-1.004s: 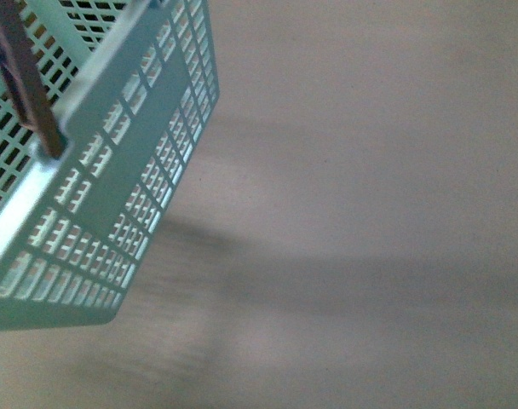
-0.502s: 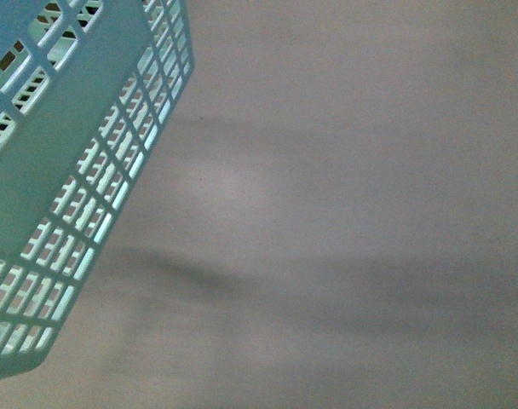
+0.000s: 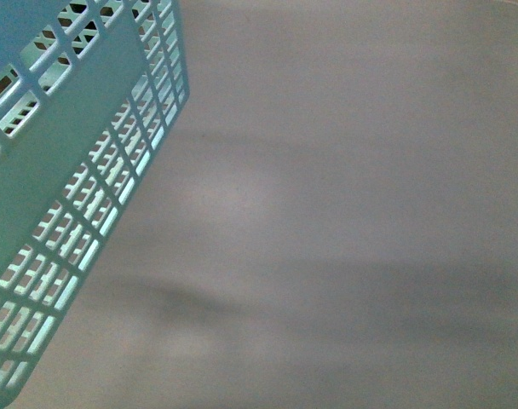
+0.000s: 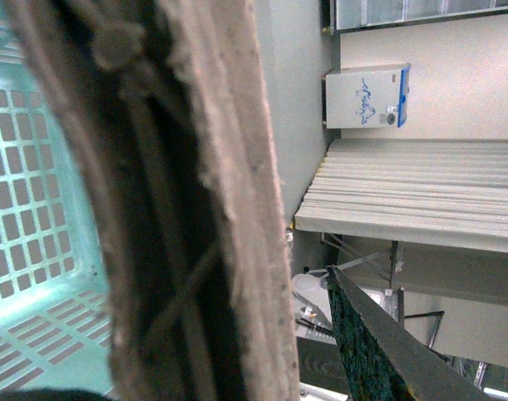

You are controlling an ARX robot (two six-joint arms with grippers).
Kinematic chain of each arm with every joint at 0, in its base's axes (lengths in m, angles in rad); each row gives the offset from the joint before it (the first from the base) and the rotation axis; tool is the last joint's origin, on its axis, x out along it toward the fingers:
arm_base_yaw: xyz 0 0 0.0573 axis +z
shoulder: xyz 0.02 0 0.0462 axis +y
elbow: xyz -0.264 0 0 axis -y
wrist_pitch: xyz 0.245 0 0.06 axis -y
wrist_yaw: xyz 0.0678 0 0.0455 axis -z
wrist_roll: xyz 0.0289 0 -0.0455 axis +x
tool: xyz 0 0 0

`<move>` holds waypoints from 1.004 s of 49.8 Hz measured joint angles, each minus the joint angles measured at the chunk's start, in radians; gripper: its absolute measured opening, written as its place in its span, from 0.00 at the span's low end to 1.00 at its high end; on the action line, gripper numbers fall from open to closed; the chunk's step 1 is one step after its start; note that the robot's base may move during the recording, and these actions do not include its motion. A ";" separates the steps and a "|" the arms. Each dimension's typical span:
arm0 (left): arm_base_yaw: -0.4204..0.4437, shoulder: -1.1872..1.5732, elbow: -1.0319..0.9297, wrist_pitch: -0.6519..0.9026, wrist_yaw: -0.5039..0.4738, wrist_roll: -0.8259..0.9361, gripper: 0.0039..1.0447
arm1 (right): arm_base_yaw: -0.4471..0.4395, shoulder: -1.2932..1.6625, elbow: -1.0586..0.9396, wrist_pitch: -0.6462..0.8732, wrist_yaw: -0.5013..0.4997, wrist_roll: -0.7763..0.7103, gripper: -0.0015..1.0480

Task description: Pick lemon and mango into basket

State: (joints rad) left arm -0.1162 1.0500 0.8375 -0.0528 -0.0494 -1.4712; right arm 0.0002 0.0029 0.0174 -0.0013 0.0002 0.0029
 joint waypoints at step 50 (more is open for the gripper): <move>0.000 0.000 0.000 0.000 0.001 0.000 0.27 | 0.000 0.000 0.000 0.000 0.000 0.000 0.92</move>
State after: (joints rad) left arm -0.1162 1.0500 0.8379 -0.0528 -0.0486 -1.4712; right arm 0.0002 0.0029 0.0174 -0.0013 0.0002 0.0029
